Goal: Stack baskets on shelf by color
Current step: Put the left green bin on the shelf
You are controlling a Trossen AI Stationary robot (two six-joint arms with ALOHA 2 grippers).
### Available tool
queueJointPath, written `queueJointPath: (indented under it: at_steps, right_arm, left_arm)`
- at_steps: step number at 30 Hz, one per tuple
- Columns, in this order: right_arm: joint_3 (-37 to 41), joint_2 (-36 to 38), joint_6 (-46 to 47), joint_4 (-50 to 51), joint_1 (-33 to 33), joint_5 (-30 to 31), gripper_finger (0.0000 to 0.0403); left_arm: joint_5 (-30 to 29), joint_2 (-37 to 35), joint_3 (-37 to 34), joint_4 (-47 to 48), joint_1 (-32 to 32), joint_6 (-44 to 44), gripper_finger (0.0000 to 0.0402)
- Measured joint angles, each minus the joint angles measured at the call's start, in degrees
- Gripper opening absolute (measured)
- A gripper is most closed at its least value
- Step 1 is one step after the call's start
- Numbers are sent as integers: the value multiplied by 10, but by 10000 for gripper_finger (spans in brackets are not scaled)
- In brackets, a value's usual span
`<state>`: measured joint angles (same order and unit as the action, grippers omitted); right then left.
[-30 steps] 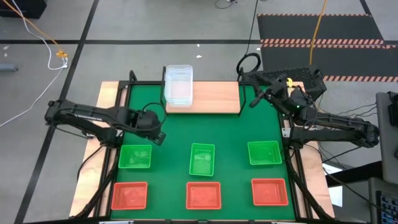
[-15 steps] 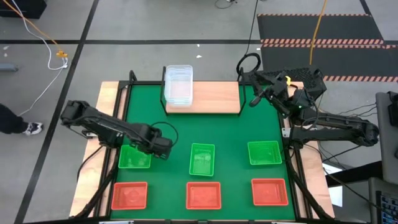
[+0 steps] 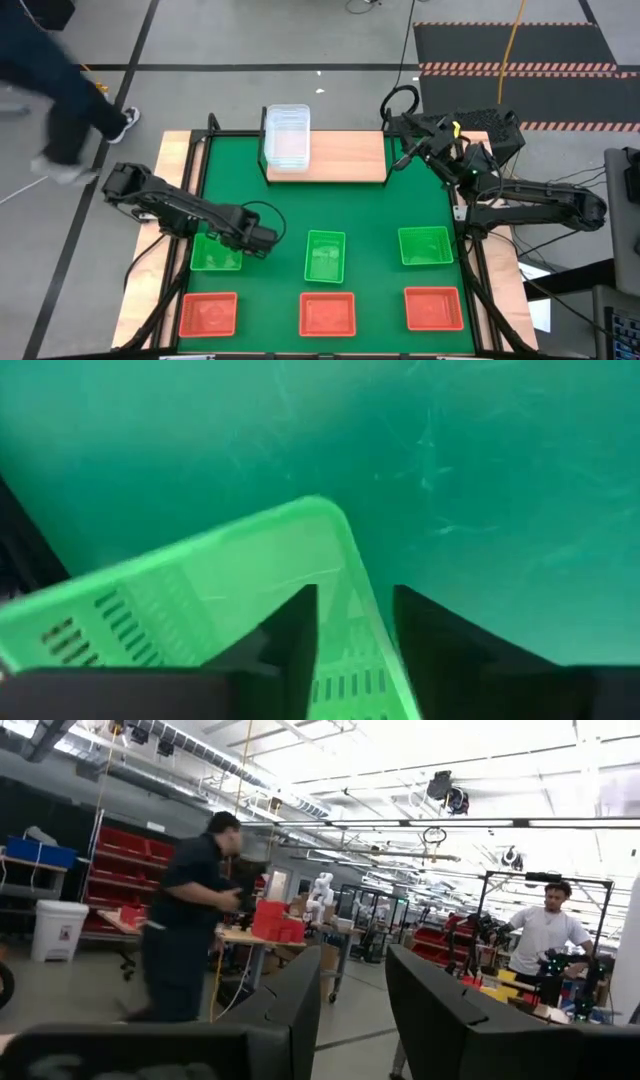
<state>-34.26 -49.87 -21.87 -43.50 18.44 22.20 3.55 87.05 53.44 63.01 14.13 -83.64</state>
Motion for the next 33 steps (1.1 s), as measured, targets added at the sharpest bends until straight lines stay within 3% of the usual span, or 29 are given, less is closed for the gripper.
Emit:
queueJointPath:
  at_steps: [6, 13, 16, 21, 25, 33]
  right_arm:
    - [0, 0, 9, 12, 0, 0, 112]
    - [0, 0, 31, 43, 0, 1, 112]
    - [0, 6, 45, 65, 0, 1, 112]
    - [0, 33, 80, 124, 0, 1, 112]
    - [0, 66, 110, 178, -2, 2, 112]
    - [0, 116, 159, 250, -2, 2, 112]
  left_arm:
    - [-2, 0, -17, -13, -15, 93, 18]
    - [20, 0, 20, 2, -48, 174, 31]
    - [12, 0, 72, 46, -62, 214, 23]
    - [-49, 0, 188, 105, -65, 279, 12]
    - [-78, 0, 285, 116, -60, 352, 26]
    - [-131, 0, 463, 98, -56, 515, 13]
